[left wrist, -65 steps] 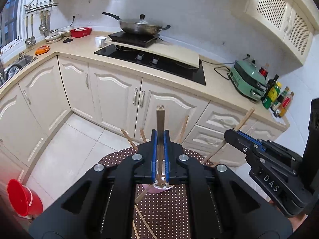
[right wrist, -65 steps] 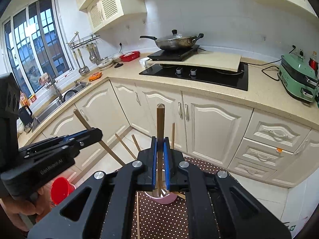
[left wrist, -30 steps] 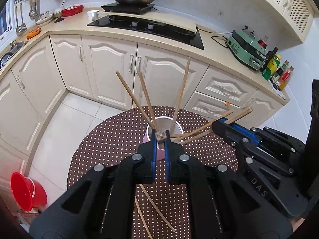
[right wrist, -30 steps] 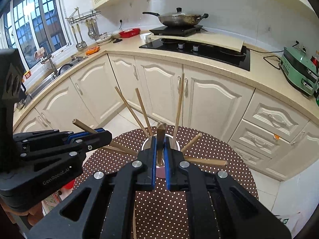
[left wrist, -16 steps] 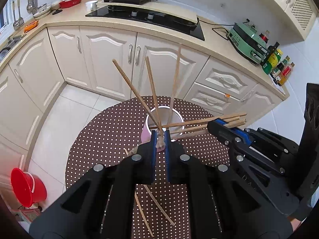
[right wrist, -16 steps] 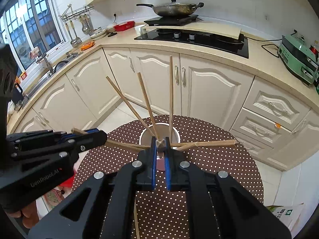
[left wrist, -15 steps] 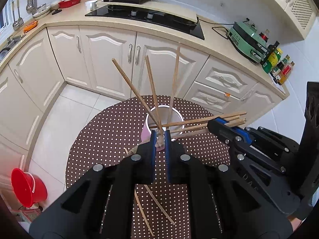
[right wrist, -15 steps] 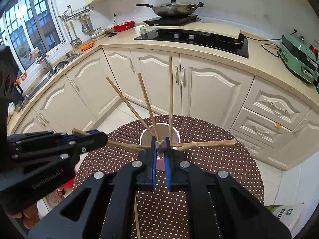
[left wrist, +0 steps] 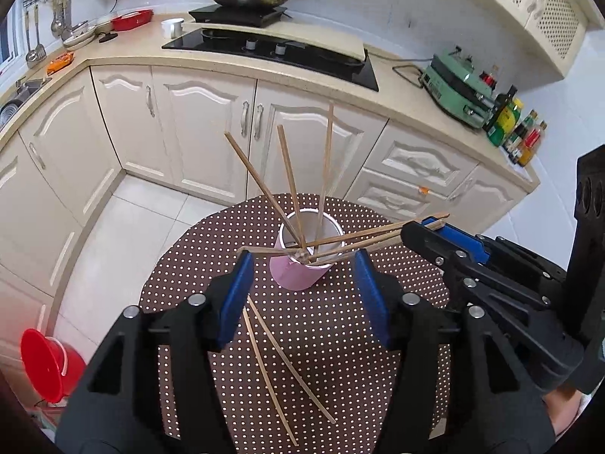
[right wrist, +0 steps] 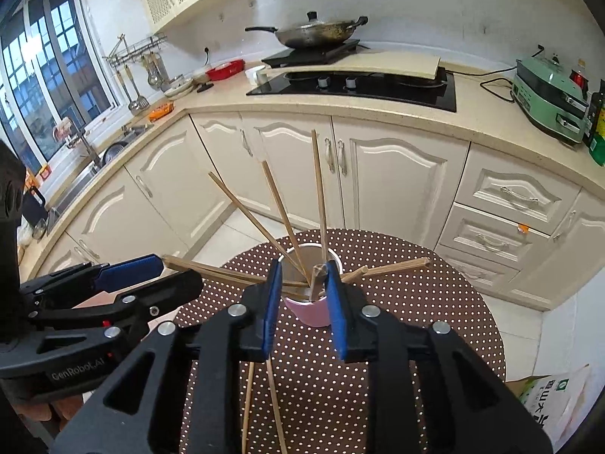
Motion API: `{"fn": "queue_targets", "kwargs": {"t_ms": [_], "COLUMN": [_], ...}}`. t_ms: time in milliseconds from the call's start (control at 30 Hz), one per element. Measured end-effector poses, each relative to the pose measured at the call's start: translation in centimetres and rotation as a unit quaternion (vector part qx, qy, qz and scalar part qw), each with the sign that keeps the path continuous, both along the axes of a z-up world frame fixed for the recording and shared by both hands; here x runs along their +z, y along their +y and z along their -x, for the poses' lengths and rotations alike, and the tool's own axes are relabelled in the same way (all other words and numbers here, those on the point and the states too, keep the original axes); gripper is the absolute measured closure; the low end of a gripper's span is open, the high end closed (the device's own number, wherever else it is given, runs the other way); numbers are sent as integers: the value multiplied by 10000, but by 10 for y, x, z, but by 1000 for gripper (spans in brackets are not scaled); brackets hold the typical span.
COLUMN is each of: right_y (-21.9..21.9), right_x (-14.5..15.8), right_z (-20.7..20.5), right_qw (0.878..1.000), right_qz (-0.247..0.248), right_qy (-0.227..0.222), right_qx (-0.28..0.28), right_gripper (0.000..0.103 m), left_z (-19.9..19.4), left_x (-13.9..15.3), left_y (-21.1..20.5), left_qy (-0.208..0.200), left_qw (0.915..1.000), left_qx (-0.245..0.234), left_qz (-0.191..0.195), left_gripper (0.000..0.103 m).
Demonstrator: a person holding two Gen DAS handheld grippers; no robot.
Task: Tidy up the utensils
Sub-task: 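Open both tools to release the chopsticks into the cup, then grasp one of the last chopsticks on the table with each tool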
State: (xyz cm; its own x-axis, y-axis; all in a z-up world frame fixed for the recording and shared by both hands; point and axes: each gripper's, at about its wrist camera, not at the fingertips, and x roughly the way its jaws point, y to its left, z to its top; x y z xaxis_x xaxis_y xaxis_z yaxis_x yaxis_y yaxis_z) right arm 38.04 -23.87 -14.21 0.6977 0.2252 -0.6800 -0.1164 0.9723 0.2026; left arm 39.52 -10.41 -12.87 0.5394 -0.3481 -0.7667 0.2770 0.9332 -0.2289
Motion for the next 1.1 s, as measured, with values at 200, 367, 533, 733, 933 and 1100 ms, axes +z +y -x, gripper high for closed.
{"fn": "queue_targets", "kwargs": {"t_ms": [200, 367, 533, 733, 933, 1100], "right_y": [1, 4, 13, 28, 42, 46], "right_x": [16, 22, 13, -14, -56, -90], "right_z": [19, 33, 44, 51, 45, 34], "right_qw": [9993, 9988, 9993, 10000, 9983, 9945], "right_qz": [-101, -126, -86, -6, 137, 165], "right_qy": [-327, -431, -332, -25, 489, 929], "right_qx": [-141, -204, -156, 25, 298, 454], "right_gripper": [76, 75, 75, 75, 75, 75], "left_z": [14, 25, 34, 39, 37, 27], "left_x": [9, 7, -9, -44, -93, -130], "left_y": [25, 49, 64, 71, 65, 55], "left_qy": [-217, -273, -109, 317, 924, 1414], "left_qw": [9993, 9980, 9974, 9968, 9934, 9877], "left_qx": [239, 496, 667, 719, 680, 666], "left_qz": [161, 278, 266, 157, 4, -93], "left_gripper": [45, 45, 45, 45, 45, 45]}}
